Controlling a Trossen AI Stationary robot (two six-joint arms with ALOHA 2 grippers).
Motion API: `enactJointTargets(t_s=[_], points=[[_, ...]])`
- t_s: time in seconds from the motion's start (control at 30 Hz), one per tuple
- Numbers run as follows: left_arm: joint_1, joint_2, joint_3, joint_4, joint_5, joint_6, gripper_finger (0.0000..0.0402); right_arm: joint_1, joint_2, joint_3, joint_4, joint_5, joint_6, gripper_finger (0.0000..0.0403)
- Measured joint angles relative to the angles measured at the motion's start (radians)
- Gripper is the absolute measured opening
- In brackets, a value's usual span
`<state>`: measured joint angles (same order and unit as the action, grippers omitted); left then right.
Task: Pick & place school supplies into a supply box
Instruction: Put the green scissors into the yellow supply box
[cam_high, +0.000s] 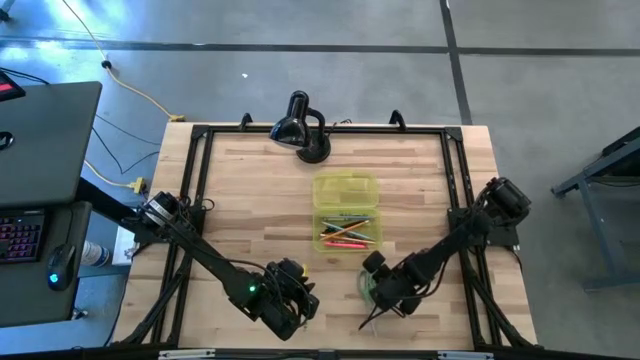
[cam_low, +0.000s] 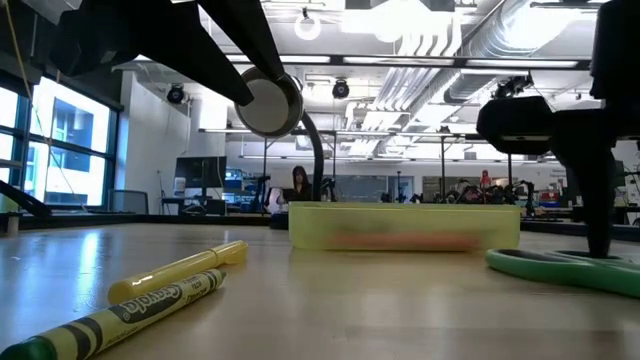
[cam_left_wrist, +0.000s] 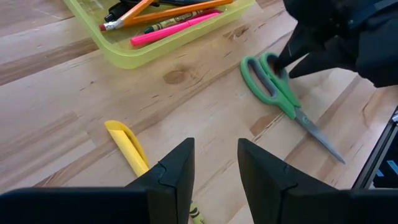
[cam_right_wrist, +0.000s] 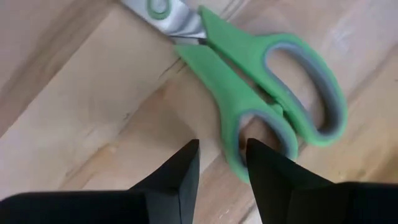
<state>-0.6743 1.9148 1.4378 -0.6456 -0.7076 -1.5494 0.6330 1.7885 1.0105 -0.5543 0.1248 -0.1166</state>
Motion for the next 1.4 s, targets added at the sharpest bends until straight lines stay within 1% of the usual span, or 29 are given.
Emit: enactJointTargets(t_s=[0.2, 0.33, 0.53, 0.67, 0.73, 0.83, 0.9, 1.07, 1.13, 1.23, 1.33, 1.4], points=[[0.0, 0.0, 0.0, 0.0, 0.0, 0.0, 0.0156, -0.019, 0.0, 0.0, 0.001, -0.102, -0.033, 0.0114], [0.0, 0.0, 0.0, 0.0, 0.001, 0.001, 0.0156, -0.033, -0.001, 0.0, 0.008, -0.125, 0.023, 0.01], [0.0, 0.0, 0.0, 0.0, 0.0, 0.011, 0.0156, -0.038, -0.001, 0.0, 0.018, -0.074, 0.153, 0.0055], [0.0, 0.0, 0.0, 0.0, 0.0, 0.011, 0.0156, -0.038, -0.006, -0.046, 0.097, -0.079, 0.158, 0.0023], [0.0, 0.0, 0.0, 0.0, 0.0, 0.011, 0.0156, -0.035, -0.007, -0.088, 0.156, -0.077, 0.145, 0.0014], [0.0, 0.0, 0.0, 0.004, 0.0, 0.011, 0.0156, -0.027, -0.01, -0.142, 0.213, -0.066, 0.12, 0.0011], [0.0, 0.0, 0.0, 0.005, 0.001, 0.011, 0.0156, -0.021, -0.013, -0.166, 0.243, -0.053, 0.137, 0.0017], [0.0, 0.0, 0.0, 0.006, 0.0, 0.011, 0.0156, -0.008, -0.008, -0.16, 0.249, -0.005, 0.209, 0.0037], [0.0, 0.0, 0.0, 0.006, 0.0, 0.011, 0.0156, -0.007, -0.006, -0.143, 0.242, 0.012, 0.231, 0.0029], [0.0, 0.0, 0.0, 0.007, 0.0, 0.011, 0.0156, -0.009, -0.012, -0.12, 0.225, 0.011, 0.274, 0.0008], [0.0, 0.0, 0.0, 0.008, 0.0, 0.011, 0.0156, -0.011, -0.03, -0.103, 0.234, 0.005, 0.329, 0.0011], [0.0, 0.0, 0.0, 0.008, 0.0, 0.011, 0.0156, -0.011, -0.043, -0.098, 0.25, 0.011, 0.373, 0.0007]])
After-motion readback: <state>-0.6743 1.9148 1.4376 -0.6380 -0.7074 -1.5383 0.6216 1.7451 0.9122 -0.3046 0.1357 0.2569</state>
